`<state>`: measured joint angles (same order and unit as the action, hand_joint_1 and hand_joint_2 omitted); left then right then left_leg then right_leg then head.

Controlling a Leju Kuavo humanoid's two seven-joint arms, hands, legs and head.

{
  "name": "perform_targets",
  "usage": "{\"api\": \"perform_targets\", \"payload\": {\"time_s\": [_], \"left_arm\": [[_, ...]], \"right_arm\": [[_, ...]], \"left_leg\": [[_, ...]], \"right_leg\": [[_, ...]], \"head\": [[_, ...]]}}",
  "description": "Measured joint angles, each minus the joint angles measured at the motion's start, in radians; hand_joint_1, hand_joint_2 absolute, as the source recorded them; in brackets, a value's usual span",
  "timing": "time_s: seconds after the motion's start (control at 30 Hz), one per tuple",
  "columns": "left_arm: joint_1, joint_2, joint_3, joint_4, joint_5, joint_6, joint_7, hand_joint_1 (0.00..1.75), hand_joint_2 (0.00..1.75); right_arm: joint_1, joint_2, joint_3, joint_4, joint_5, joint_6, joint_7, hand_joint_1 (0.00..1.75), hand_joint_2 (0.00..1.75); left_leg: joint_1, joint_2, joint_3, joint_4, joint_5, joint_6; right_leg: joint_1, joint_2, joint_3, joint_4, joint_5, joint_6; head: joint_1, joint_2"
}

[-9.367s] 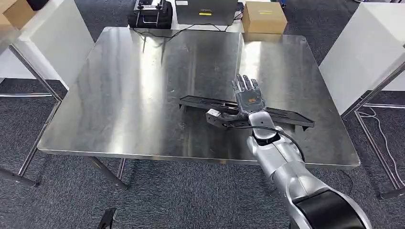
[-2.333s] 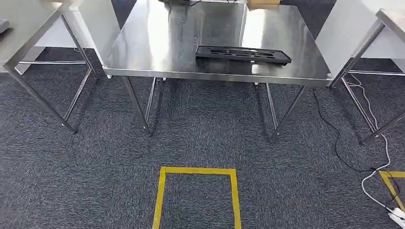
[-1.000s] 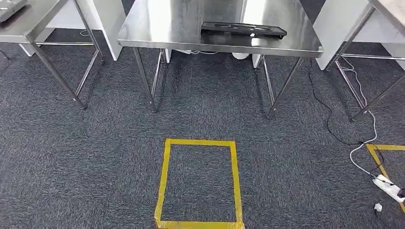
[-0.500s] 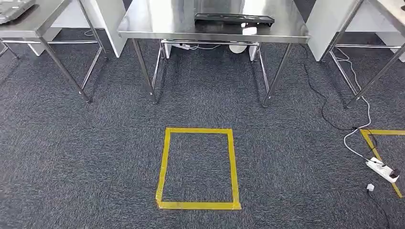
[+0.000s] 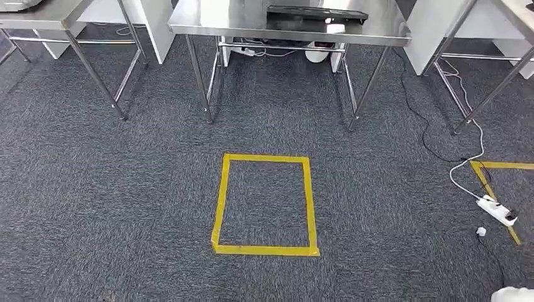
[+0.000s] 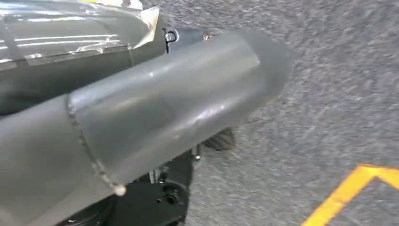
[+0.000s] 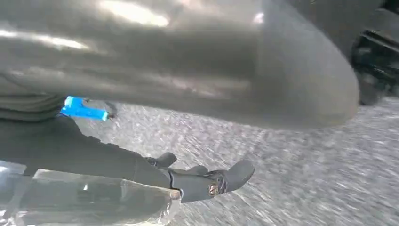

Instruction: Take the parts from the cabinet and place them on the table.

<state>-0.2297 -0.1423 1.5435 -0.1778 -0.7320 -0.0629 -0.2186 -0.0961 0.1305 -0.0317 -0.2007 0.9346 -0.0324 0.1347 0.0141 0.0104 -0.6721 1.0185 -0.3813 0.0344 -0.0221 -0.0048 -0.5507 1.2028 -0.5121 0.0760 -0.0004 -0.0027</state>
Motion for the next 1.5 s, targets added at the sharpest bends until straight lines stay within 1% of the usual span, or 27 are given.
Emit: {"api": "perform_targets", "payload": {"time_s": [0.07,0.1,0.2,0.23,0.3,0.37,0.43,0.5,0.57,0.63,0.7,0.73,0.8,0.87,0.9,0.93,1.0,1.03,1.07,1.1,1.2,1.23,1.3,1.37,1.4,1.43,1.5], "left_arm": [[-0.001,0.0,0.0,0.0,-0.001,0.0,0.0,0.0,0.0],[-0.001,-0.001,0.0,0.0,-0.002,-0.001,0.0,0.0,0.0],[0.002,0.0,0.0,0.0,-0.007,-0.001,0.004,0.0,0.0],[0.002,0.002,0.0,0.0,-0.009,0.0,0.004,0.0,0.0],[0.004,0.001,0.0,0.0,-0.01,-0.001,0.009,0.0,0.0],[0.002,0.002,-0.001,0.0,-0.01,-0.001,0.01,0.0,0.0],[0.002,0.003,-0.001,0.0,-0.01,-0.001,0.012,0.0,0.0],[0.001,0.004,-0.001,0.0,-0.01,-0.001,0.012,0.0,0.0],[-0.005,0.003,-0.001,0.0,-0.01,-0.001,0.013,0.0,0.0],[-0.006,0.003,-0.001,0.0,-0.01,-0.001,0.013,0.0,0.0],[-0.006,0.002,-0.001,0.0,-0.011,-0.001,0.013,0.0,0.0],[-0.005,0.001,-0.001,0.0,-0.011,0.0,0.013,0.0,0.0],[-0.006,0.0,-0.001,0.0,-0.012,-0.001,0.01,0.0,0.0],[-0.006,0.001,-0.001,0.0,-0.015,-0.001,0.004,0.0,0.0],[-0.006,0.002,-0.001,0.0,-0.02,0.0,0.004,0.0,0.0],[-0.006,0.003,-0.001,0.0,-0.022,0.0,0.005,0.0,0.0],[-0.006,0.002,-0.001,0.0,-0.023,0.0,0.009,0.0,0.0],[-0.006,0.002,-0.001,0.0,-0.026,0.0,0.01,0.0,0.0],[-0.007,-0.002,-0.001,0.0,-0.029,0.001,0.014,0.0,0.0],[-0.01,-0.004,-0.002,0.0,-0.031,0.002,0.018,0.0,0.0],[-0.009,-0.004,-0.002,0.0,-0.043,0.008,0.032,0.0,0.0],[-0.008,-0.001,-0.004,0.0,-0.047,0.011,0.035,0.0,0.0],[-0.008,-0.002,-0.013,0.0,-0.054,0.019,0.045,0.0,0.0],[-0.009,-0.001,-0.021,0.0,-0.061,0.019,0.048,0.0,0.0],[-0.008,-0.001,-0.022,0.0,-0.063,0.019,0.048,0.0,0.0],[-0.006,0.0,-0.023,0.0,-0.064,0.02,0.049,0.0,0.0],[-0.004,0.004,-0.026,0.0,-0.064,0.019,0.05,0.0,0.0]], "right_arm": [[-0.002,0.0,0.0,-0.006,-0.001,-0.003,0.0,0.0,0.0],[-0.003,-0.001,0.0,-0.006,-0.001,-0.007,-0.002,0.0,0.0],[0.001,0.002,0.0,-0.007,-0.004,-0.013,-0.003,0.0,0.0],[0.0,0.004,-0.001,-0.007,-0.004,-0.013,-0.002,0.0,0.0],[-0.002,0.009,-0.001,-0.01,-0.004,-0.013,0.0,0.0,0.0],[-0.003,0.014,-0.001,-0.012,-0.004,-0.013,0.003,0.0,0.0],[-0.002,0.014,-0.001,-0.014,-0.004,-0.013,0.006,0.0,0.0],[-0.003,0.014,-0.001,-0.015,-0.003,-0.013,0.01,0.0,0.0],[-0.003,0.014,-0.001,-0.02,-0.003,-0.017,0.012,0.0,0.0],[-0.007,0.016,-0.001,-0.021,-0.003,-0.019,0.012,0.0,0.0],[-0.005,0.016,-0.001,-0.022,-0.006,-0.021,0.013,0.0,0.0],[-0.004,0.015,-0.001,-0.022,-0.008,-0.021,0.013,0.0,0.0],[0.003,0.016,-0.001,-0.022,-0.012,-0.023,0.012,0.0,0.0],[0.005,0.016,-0.002,-0.022,-0.022,-0.028,-0.001,0.0,0.0],[0.005,0.016,-0.002,-0.022,-0.019,-0.031,-0.004,0.0,0.0],[0.005,0.016,-0.002,-0.022,-0.01,-0.031,-0.005,0.0,0.0],[0.007,0.015,0.0,-0.022,-0.002,-0.031,-0.004,0.0,0.0],[0.007,0.013,0.0,-0.022,-0.002,-0.03,-0.004,0.0,0.0],[0.006,0.011,0.0,-0.022,-0.002,-0.029,-0.004,0.0,0.0],[0.007,0.009,0.0,-0.022,-0.002,-0.029,-0.005,0.0,0.0],[0.007,0.012,0.0,-0.022,-0.008,-0.028,-0.005,0.0,0.0],[0.006,0.014,0.0,-0.023,-0.009,-0.028,-0.005,0.0,0.0],[0.004,0.019,0.0,-0.027,-0.011,-0.026,-0.003,0.0,0.0],[0.006,0.022,0.0,-0.028,-0.013,-0.02,-0.001,0.0,0.0],[0.008,0.022,0.0,-0.028,-0.014,-0.02,-0.001,0.0,0.0],[0.009,0.022,0.0,-0.028,-0.016,-0.019,-0.001,0.0,0.0],[0.01,0.022,0.0,-0.028,-0.017,-0.019,-0.001,0.0,0.0]], "left_leg": [[-0.004,-0.001,-0.018,0.002,0.025,-0.014],[-0.004,0.003,-0.019,0.001,0.039,-0.021],[0.002,0.003,-0.021,-0.022,0.079,-0.043],[0.009,-0.001,-0.032,-0.008,0.04,-0.046],[0.01,-0.003,-0.054,0.094,-0.112,-0.051],[0.01,-0.007,-0.073,0.246,-0.196,-0.057],[0.011,-0.008,-0.052,0.314,-0.144,-0.062],[0.017,-0.008,0.035,0.239,-0.074,-0.063],[0.017,-0.011,0.17,0.059,-0.132,-0.065],[0.012,-0.017,0.179,0.013,-0.161,-0.049],[0.004,-0.017,0.155,0.013,-0.148,-0.021],[0.009,-0.009,0.144,0.009,-0.134,-0.003],[0.006,-0.01,0.118,0.007,-0.117,0.017],[0.003,-0.007,0.087,0.008,-0.093,0.017],[0.002,-0.01,0.073,0.009,-0.081,0.016],[0.001,-0.014,0.058,0.01,-0.07,0.014],[-0.001,-0.027,0.039,0.011,-0.047,0.008],[-0.002,-0.036,0.03,0.011,-0.036,0.005],[0.002,-0.04,0.025,0.012,-0.026,0.002],[-0.007,-0.048,0.018,0.013,-0.018,-0.005],[0.001,-0.074,0.013,-0.001,0.011,-0.031],[0.004,-0.072,0.006,0.004,0.014,-0.034],[0.004,-0.03,-0.019,0.064,-0.066,-0.039],[0.008,-0.022,-0.07,0.22,-0.161,-0.049],[0.009,-0.02,-0.087,0.282,-0.177,-0.055],[0.012,-0.016,-0.08,0.297,-0.171,-0.058],[0.019,-0.004,0.002,0.195,-0.118,-0.064]], "right_leg": [[0.007,0.001,0.148,-0.208,-0.053,-0.02],[0.012,0.004,0.148,-0.25,-0.073,-0.031],[0.015,0.003,0.127,-0.242,-0.045,-0.054],[0.003,-0.005,0.117,-0.242,-0.03,-0.064],[0.007,-0.006,0.088,-0.242,-0.003,-0.089],[0.011,-0.009,0.057,-0.241,0.023,-0.09],[0.011,-0.012,0.027,-0.234,0.048,-0.084],[0.009,-0.011,-0.012,-0.217,0.065,-0.074],[0.015,-0.011,-0.044,-0.188,0.072,-0.062],[0.017,-0.014,-0.054,-0.179,0.086,-0.044],[0.023,-0.013,-0.069,-0.185,0.11,-0.027],[0.014,-0.012,-0.076,-0.177,0.104,-0.025],[0.01,-0.005,-0.115,-0.105,0.012,-0.039],[0.008,-0.003,-0.152,0.044,-0.076,-0.041],[0.009,-0.003,-0.16,0.101,-0.078,-0.032],[0.009,-0.002,-0.152,0.126,-0.056,-0.021],[0.012,0.006,-0.072,0.049,0.007,-0.007],[0.013,0.023,-0.011,-0.034,0.016,-0.016],[0.014,0.066,0.061,-0.135,-0.008,-0.037],[0.016,0.079,0.112,-0.208,-0.033,-0.05],[0.026,0.052,0.1,-0.231,-0.041,-0.06],[0.002,0.039,0.101,-0.244,-0.024,-0.073],[0.005,0.018,0.091,-0.245,-0.01,-0.088],[0.008,-0.011,0.082,-0.244,-0.002,-0.092],[0.008,-0.025,0.077,-0.244,0.0,-0.088],[0.008,-0.039,0.074,-0.243,0.002,-0.085],[0.005,-0.063,0.073,-0.24,0.003,-0.082]], "head": [[0.001,0.0],[-0.003,0.0],[-0.004,0.0],[-0.006,0.0],[-0.013,0.0],[-0.014,0.0],[-0.014,0.0],[-0.014,0.0],[-0.016,0.0],[-0.013,0.0],[-0.01,0.0],[-0.01,0.0],[-0.003,0.0],[-0.002,0.0],[0.0,0.0],[-0.001,0.0],[0.0,0.0],[-0.001,0.0],[0.0,0.0],[-0.002,0.0],[0.0,0.0],[0.002,0.0],[-0.006,0.0],[-0.005,0.0],[-0.007,0.0],[-0.006,0.0],[-0.007,0.0]]}}
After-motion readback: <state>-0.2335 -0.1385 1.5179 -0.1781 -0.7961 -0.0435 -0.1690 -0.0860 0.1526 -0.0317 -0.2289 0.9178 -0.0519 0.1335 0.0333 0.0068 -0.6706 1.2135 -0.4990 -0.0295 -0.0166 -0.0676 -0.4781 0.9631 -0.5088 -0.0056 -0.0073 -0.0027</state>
